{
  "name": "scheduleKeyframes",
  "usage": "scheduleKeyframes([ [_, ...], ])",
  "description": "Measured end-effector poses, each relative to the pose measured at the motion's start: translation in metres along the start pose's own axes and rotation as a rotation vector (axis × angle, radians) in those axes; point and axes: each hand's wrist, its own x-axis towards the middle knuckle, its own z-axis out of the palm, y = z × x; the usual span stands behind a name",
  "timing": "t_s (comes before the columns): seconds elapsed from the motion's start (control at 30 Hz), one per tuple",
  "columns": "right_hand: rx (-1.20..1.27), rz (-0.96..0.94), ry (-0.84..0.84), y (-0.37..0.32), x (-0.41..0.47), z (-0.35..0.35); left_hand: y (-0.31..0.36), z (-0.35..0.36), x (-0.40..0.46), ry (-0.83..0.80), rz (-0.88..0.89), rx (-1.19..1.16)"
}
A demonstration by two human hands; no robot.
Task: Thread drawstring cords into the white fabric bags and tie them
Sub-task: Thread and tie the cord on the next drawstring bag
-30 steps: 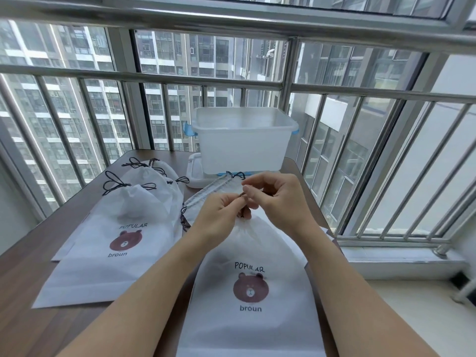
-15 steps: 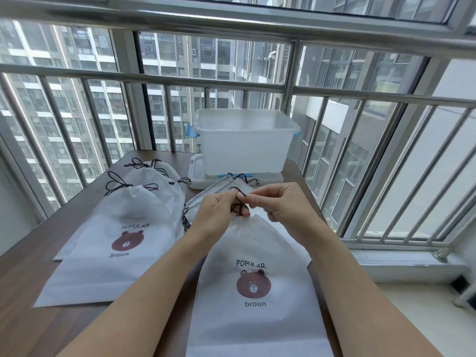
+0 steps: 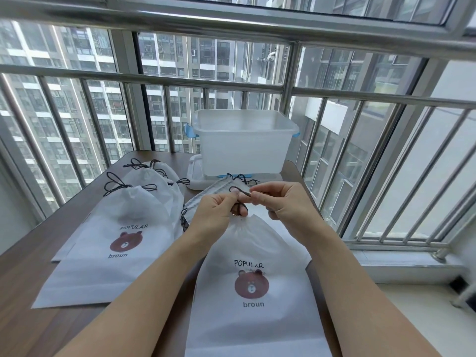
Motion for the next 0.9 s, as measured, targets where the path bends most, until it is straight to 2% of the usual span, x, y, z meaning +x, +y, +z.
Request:
scheduleKeyframes([
  [0.13,0.0,-0.009,0.019,-0.001,0.001,-0.006,0.002,-0.002,-0.002,0.032,-0.028,0.031],
  [0.33,-0.024,0.03,-0.207,-0.003,-0.001,-0.011,0.003,-0.002,0.001,0.137,-0.054,-0.004],
  [0.5,-0.137,0.04,-0.187,0.003,0.001,-0.007,0.004,-0.001,0.001,0.124,-0.077,-0.075],
  [0.73,-0.274,-0.073,-0.181,0.004,0.002,0.001,0.003,0.0,0.001,0.111,-0.069,-0.081],
  [0.9,-0.193,-0.106,-0.093,0.005,0.006,-0.002,0.002,-0.001,0.001,0.073,-0.09,-0.138],
])
